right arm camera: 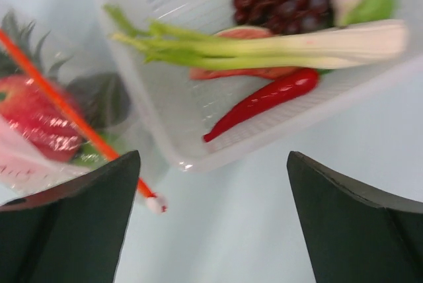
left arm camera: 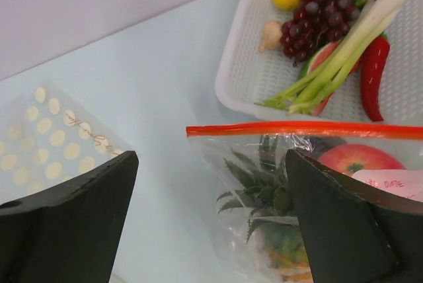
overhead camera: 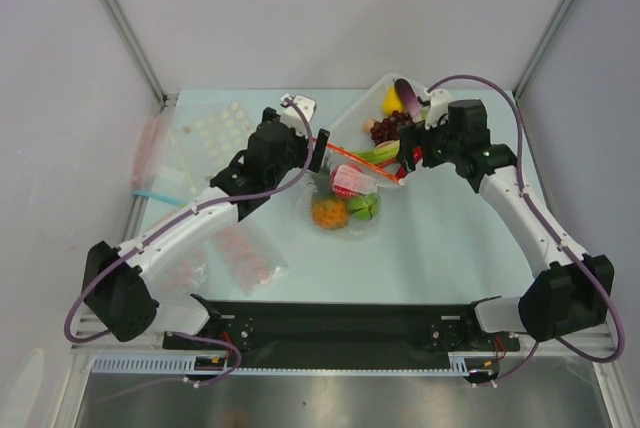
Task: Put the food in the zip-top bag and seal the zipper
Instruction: Place the zipper food storage bag at the center of the board, then reset both arms
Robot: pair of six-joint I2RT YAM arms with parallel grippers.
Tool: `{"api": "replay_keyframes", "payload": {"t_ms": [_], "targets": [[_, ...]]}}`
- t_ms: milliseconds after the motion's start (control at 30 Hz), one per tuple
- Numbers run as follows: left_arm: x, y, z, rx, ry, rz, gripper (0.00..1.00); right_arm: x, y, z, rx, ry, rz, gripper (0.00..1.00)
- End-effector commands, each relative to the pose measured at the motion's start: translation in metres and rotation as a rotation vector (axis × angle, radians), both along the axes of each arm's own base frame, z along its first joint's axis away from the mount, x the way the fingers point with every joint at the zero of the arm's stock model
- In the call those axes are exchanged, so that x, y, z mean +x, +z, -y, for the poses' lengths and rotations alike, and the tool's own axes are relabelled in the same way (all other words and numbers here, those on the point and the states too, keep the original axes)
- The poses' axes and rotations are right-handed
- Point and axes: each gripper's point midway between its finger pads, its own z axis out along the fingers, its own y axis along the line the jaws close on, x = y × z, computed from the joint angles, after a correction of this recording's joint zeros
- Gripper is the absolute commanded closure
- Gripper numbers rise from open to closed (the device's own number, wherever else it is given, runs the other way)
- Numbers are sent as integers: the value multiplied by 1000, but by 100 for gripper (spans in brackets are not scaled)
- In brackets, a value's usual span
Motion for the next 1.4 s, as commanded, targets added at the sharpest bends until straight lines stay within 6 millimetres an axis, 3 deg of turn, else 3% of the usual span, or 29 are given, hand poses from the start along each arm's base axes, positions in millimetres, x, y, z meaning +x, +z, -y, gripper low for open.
{"api": "replay_keyframes", "payload": {"t_ms": [0, 100, 133, 167, 200, 233, 267, 333, 367, 433, 467, 500, 567, 667, 700, 733, 833, 967, 1100, 1367], "targets": [[-1, 78, -11, -188, 70, 139, 0, 27, 83, 32, 84, -301, 253, 1], [-9, 102, -27, -240, 127, 149, 0, 26, 106, 65, 195, -586, 273, 0], [-13, 99, -34, -252, 165, 123, 0, 22, 114, 70, 247, -643, 263, 0], [-17, 104, -42, -286, 205, 115, 0, 19, 125, 70, 310, -668, 250, 0], [-20, 107, -50, -379, 279, 85, 0, 12, 119, 66, 326, -649, 195, 0], [-27, 94, -57, -382, 309, 24, 0, 7, 119, 63, 339, -645, 174, 0], [-35, 96, -61, -422, 320, 3, 0, 2, 116, 61, 353, -643, 149, 0], [-50, 76, -63, -486, 351, -100, 0, -8, 102, 58, 395, -679, 74, 0], [-61, 79, -66, -569, 364, -127, 0, -18, 101, 60, 413, -699, 58, 0], [-78, 50, -69, -594, 388, -221, 0, -30, 83, 61, 434, -728, 21, 0], [-92, 36, -74, -651, 402, -256, 0, -39, 88, 66, 453, -738, 52, 0], [-99, 29, -76, -678, 403, -273, 0, -47, 70, 69, 442, -756, 31, 0], [-113, 20, -76, -741, 375, -297, 0, -62, 71, 78, 456, -782, 67, 0], [-133, 7, -83, -821, 345, -304, 0, -82, 38, 88, 407, -833, 20, 0], [-139, -6, -87, -818, 356, -321, 0, -90, 35, 95, 397, -856, 31, 0], [-145, -4, -90, -844, 348, -315, 0, -96, 18, 98, 367, -874, 0, 0], [-155, -17, -94, -834, 346, -341, 0, -113, -7, 102, 327, -882, -39, 0], [-161, -43, -100, -776, 389, -391, 0, -120, -27, 96, 339, -860, -78, 0], [-167, -59, -104, -723, 424, -440, 0, -121, -33, 93, 335, -844, -90, 0], [-169, -58, -108, -717, 426, -426, 0, -124, -33, 94, 320, -841, -82, 0]]}}
